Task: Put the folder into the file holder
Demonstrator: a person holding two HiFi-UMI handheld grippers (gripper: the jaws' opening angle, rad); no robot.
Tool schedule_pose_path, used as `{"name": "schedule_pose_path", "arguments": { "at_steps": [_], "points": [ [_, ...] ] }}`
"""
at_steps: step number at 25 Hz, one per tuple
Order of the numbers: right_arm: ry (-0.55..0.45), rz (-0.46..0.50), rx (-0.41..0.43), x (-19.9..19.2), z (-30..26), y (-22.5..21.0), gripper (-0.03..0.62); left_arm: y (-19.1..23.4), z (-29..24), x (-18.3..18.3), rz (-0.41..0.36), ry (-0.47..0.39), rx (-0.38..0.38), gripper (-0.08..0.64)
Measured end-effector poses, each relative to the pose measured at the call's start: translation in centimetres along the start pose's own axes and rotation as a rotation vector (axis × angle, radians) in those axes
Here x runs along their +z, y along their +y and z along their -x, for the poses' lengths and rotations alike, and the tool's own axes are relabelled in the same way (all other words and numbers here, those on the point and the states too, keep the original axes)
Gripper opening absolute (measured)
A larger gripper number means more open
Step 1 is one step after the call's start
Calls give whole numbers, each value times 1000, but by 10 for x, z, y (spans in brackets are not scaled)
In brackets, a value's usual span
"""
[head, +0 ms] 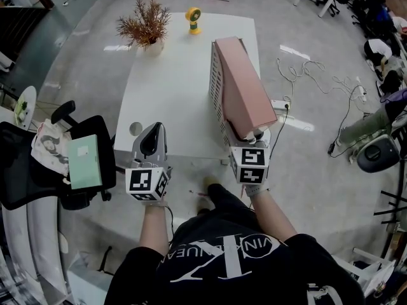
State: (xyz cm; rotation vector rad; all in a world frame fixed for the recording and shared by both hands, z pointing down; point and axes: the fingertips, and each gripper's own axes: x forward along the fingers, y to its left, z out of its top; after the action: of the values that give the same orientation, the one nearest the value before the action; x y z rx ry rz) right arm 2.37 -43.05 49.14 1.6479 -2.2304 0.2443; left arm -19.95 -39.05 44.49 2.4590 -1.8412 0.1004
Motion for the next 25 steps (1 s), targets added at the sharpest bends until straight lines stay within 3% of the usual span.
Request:
{"name": "schedule_pose_path", "arguments": {
  "at_steps": [25],
  "points": [
    [-78,-58,1,-2,68,2,356,-34,54,11,-31,-16,-59,0]
  ]
}}
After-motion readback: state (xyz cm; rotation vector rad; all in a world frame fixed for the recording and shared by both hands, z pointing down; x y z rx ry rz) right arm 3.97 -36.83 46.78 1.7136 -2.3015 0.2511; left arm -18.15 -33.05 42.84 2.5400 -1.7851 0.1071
